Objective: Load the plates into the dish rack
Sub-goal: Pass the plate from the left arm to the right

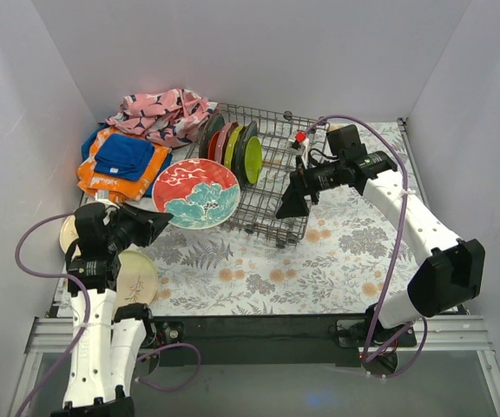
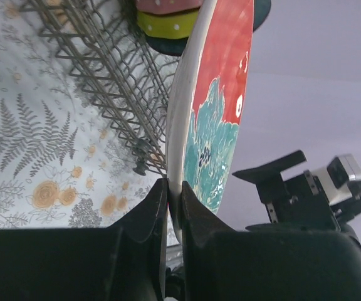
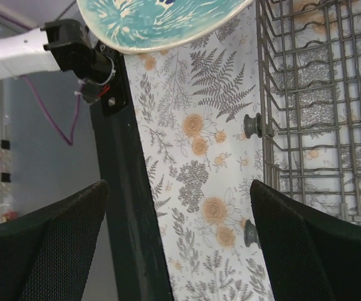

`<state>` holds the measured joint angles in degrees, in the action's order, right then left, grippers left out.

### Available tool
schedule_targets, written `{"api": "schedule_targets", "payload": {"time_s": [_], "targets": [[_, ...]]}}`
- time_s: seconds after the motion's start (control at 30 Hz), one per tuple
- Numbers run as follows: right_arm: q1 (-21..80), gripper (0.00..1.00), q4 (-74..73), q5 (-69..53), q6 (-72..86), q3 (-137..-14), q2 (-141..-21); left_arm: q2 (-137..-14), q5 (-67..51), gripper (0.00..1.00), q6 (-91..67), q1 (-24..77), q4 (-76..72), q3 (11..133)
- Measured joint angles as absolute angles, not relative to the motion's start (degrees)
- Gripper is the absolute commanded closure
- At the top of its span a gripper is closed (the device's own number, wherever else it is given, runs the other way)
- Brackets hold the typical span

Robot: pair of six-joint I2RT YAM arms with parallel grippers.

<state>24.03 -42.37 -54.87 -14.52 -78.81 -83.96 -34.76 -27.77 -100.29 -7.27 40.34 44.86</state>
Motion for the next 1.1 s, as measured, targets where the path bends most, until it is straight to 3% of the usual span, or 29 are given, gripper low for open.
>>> {"api": "schedule_targets", "payload": {"time_s": [0.4,0.6,0.77,0.87,0.9,0.97,1.0,1.07,1.1], "targets": [[23.73,0.02,-33.89,-54.74,8.49,-79.0,-85.89,-38.94,-37.71,1.0,-100.51,-3.99,24.53,43.4],[22.7,0.02,-31.55,-55.53,13.39,-79.0,-85.95,-42.89,-33.76,1.0,-100.84,8.93,20.03,43.0],[21.41,0.13,-31.0,-55.2,15.79,-78.94,-86.04,-49.04,-30.5,1.0,-100.51,19.7,16.88,43.0],[19.77,0.29,-30.3,-54.98,17.08,-77.6,-86.04,-51.99,-29.1,1.0,-100.44,22.35,14.48,43.13],[19.09,0.4,-29.85,-55.18,17.56,-76.86,-86.04,-52.66,-28.71,1.0,-100.33,22.79,13.89,43.27],[17.52,0.52,-29.65,-55.4,18.24,-75.5,-86.04,-53.93,-27.83,1.0,-99.92,23.57,13.04,43.68],[16.73,0.65,-29.63,-55.81,18.7,-74.94,-86.04,-54.33,-27.75,1.0,-99.88,23.79,12.43,43.7],[15.53,0.78,-29.26,-55.92,19.09,-74.13,-86.02,-54.94,-27.64,1.0,-99.68,24.12,11.57,43.86],[14.92,0.91,-29.23,-56.25,19.35,-73.89,-86.02,-55.16,-27.64,1.0,-99.72,24.18,11.14,43.88]]}}
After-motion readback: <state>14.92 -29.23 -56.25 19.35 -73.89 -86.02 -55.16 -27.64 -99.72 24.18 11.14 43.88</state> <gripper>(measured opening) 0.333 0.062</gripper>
